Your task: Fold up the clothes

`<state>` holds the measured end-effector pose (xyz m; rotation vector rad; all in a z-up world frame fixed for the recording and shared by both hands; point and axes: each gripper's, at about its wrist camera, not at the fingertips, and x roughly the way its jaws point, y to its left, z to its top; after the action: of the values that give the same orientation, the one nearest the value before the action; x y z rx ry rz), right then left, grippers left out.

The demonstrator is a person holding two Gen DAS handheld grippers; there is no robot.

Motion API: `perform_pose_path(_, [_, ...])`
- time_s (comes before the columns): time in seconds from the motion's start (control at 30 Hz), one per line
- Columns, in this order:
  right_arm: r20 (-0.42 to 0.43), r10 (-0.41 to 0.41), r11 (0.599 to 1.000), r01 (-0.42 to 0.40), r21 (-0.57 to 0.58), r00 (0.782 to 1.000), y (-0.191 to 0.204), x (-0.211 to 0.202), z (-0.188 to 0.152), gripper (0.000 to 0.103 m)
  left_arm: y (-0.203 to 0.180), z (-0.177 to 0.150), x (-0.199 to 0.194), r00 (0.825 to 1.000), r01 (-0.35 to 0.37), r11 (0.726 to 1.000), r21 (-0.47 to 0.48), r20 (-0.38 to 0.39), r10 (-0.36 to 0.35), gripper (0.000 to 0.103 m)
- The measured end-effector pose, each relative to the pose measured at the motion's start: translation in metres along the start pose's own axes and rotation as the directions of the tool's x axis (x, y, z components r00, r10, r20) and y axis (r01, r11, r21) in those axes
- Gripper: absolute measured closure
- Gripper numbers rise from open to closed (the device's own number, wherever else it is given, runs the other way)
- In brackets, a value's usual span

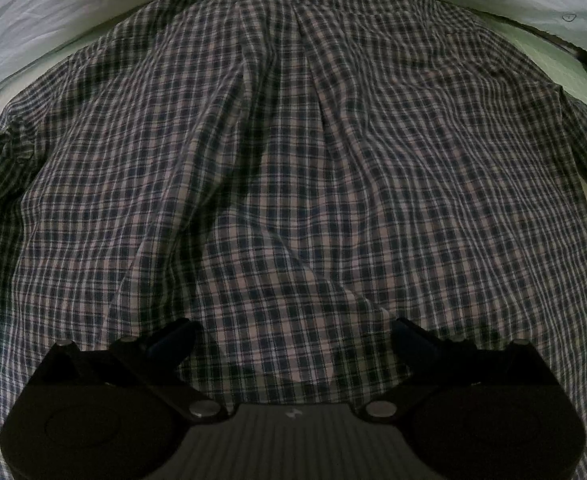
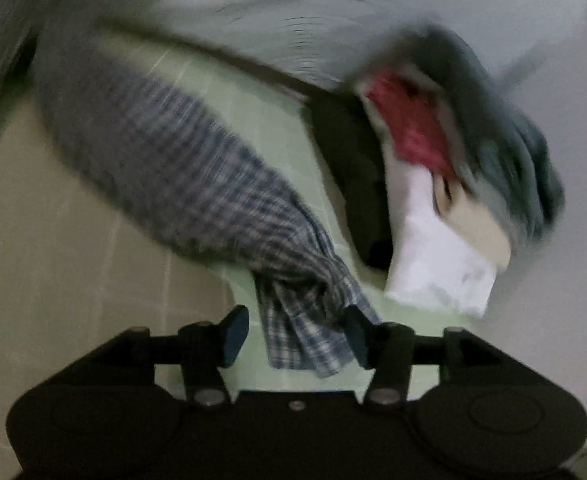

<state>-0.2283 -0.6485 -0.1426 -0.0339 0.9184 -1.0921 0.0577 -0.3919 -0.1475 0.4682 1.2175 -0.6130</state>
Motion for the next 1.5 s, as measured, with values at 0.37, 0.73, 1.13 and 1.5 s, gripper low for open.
perform_pose_path(0.37, [0.102, 0.248, 0.106, -0.132, 0.986, 0.963, -0.101, 0.015, -0.055, 0.034, -0.004, -0.006, -0.003, 1.0, -0.001, 1.0, -0.003, 0.013, 0.001, 0.0])
perform_pose_path(0.73, [0.186, 0.281, -0.327, -0.088, 0.941, 0.942, -0.104, 0.055, -0.077, 0.025, -0.007, -0.004, -0.003, 1.0, 0.0, 1.0, -0.003, 0.019, 0.0, 0.0])
perform_pose_path(1.13, [0.253, 0.213, -0.408, -0.15, 0.901, 0.944, -0.125, 0.087, -0.068, 0.089, 0.007, -0.004, -0.004, 1.0, 0.005, 1.0, 0.011, 0.03, -0.005, 0.0])
perform_pose_path(1.5, [0.182, 0.091, 0.524, -0.203, 0.827, 0.979, -0.131, 0.026, -0.026, 0.094, 0.004, -0.007, 0.004, 0.999, 0.004, 1.0, 0.007, 0.044, -0.005, 0.0])
